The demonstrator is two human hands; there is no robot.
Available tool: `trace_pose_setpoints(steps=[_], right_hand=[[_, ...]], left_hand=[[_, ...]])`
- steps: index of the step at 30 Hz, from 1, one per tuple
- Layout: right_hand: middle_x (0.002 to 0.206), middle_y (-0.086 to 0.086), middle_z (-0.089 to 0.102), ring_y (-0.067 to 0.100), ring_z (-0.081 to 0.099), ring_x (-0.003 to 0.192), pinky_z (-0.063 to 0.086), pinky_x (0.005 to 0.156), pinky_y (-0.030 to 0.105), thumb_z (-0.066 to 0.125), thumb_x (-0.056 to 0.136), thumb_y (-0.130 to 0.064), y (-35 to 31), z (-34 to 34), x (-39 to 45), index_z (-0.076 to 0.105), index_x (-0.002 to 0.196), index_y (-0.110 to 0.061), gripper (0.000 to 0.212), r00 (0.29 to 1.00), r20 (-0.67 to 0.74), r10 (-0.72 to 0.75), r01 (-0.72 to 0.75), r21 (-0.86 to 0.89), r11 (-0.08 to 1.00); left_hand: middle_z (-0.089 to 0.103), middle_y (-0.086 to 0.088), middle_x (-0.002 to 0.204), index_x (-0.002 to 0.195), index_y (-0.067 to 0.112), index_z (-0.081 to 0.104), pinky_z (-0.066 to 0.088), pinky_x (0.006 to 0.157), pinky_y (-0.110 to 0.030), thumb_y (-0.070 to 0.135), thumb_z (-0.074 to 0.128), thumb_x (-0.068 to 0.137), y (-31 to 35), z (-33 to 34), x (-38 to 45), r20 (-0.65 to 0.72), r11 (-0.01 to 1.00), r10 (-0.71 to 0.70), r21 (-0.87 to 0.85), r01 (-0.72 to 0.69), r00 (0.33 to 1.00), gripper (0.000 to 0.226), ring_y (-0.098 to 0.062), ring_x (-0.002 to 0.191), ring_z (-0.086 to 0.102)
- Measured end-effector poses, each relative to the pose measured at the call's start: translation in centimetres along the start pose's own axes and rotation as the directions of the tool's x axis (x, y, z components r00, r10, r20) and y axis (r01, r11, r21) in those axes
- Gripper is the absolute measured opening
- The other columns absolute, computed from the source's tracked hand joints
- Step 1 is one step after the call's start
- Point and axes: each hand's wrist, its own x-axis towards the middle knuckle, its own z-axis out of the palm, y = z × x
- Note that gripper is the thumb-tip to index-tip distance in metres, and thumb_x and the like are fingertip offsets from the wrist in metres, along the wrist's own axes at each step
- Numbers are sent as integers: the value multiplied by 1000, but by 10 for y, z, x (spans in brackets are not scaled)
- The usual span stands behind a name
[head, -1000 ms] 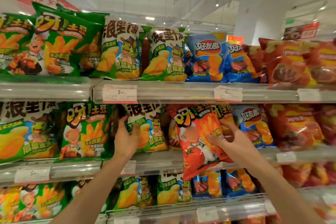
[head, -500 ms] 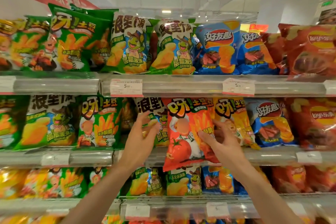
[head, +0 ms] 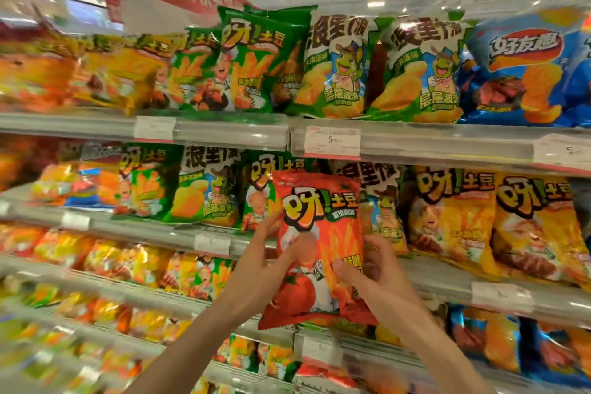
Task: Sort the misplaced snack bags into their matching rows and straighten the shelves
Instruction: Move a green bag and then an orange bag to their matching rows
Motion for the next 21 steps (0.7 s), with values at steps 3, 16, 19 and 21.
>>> trace_pose_setpoints(steps=[3, 16, 19, 21], right_hand=[[119, -16, 58, 2, 64, 101, 56, 91, 40, 73, 59, -74, -11, 40, 1, 32, 129, -46, 85, 999, 30, 12, -11, -44, 999], [131, -9, 56, 4, 64, 107, 58, 85, 32, 74, 63, -73, -64, 294, 26, 32, 125, -45, 80, 994, 109, -27, 33, -61, 998], [130, -10, 53, 4, 60, 109, 57, 91, 37, 73, 70, -68, -79, 332, 34, 31, 127, -45, 75, 995, 96, -27, 35, -81, 996], [132, -13, 46, 3, 56, 111, 52, 98, 37, 69, 76, -66, -88, 345, 42, 27, 133, -44, 75, 995, 99, -25, 40, -154, 987]], left_hand=[[54, 44, 103, 131, 63, 35, 58, 81, -46, 50, 64, 89, -20, -41, -4, -30, 999, 37, 11, -36, 999, 52, -16, 83, 70], [47, 13, 140, 144, 51, 33, 49, 83, -10, 56, 62, 88, -110, -284, -7, -93, 995, 97, 34, -95, 991, 64, 15, 106, 57], [47, 16, 142, 140, 58, 33, 47, 104, -40, 75, 63, 76, -126, -320, 3, -124, 996, 87, 36, -83, 988, 73, -7, 126, 52], [47, 19, 138, 140, 54, 37, 45, 107, -41, 68, 66, 79, -130, -332, 11, -162, 997, 83, 3, -83, 983, 69, -5, 129, 48]])
